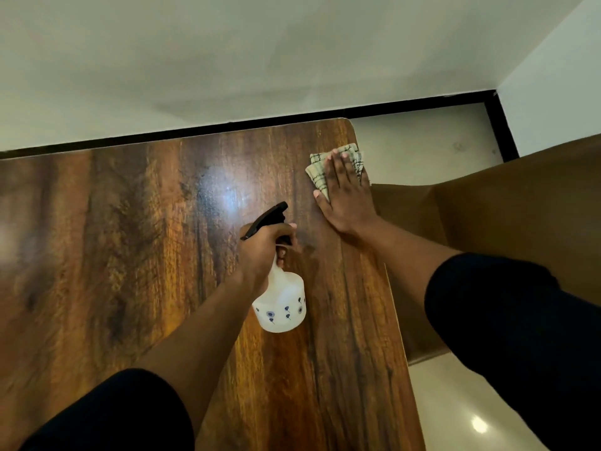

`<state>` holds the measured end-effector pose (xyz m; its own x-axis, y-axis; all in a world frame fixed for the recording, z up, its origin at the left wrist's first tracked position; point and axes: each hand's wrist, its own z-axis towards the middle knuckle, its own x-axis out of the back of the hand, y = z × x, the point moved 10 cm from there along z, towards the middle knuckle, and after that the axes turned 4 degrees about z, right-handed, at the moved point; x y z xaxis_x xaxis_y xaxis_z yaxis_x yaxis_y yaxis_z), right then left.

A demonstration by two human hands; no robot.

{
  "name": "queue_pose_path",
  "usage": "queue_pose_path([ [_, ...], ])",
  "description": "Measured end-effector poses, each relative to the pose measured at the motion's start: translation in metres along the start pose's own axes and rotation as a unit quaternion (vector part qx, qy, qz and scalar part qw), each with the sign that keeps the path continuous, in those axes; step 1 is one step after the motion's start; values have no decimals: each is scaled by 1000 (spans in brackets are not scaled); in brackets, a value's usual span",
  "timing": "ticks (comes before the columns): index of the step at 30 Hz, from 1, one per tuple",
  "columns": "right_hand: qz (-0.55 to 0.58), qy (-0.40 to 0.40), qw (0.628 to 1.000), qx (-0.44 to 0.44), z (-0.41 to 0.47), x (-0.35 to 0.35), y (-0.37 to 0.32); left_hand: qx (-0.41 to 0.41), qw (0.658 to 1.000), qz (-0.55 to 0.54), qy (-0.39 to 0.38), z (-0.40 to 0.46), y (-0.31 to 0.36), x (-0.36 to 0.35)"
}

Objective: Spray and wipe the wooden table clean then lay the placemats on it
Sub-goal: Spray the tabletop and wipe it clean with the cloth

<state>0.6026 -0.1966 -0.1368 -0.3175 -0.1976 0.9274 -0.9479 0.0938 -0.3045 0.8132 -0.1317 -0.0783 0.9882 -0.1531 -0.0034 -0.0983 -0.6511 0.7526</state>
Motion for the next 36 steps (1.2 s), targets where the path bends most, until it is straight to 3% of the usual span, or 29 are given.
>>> queue_pose_path([
  [8,16,6,999,-51,76,24,2,19,999,-26,-2,5,-5,13],
  [13,6,16,997,-78,102,24,-17,23,997,-52,46,3,-11,39],
  [19,1,-41,999,27,105,4,-109,-6,996,-44,75,-6,-6,61],
  [23,-22,-65,987,148,69,-24,-174,-2,993,-38,109,-24,-12,72],
  [28,-35,-81,969,232,-18,-54,-194,-12,992,-54,116,-52,-27,82],
  [36,102,-199,947,231,-150,-69,-183,-20,985,-49,164,-122,-79,98],
])
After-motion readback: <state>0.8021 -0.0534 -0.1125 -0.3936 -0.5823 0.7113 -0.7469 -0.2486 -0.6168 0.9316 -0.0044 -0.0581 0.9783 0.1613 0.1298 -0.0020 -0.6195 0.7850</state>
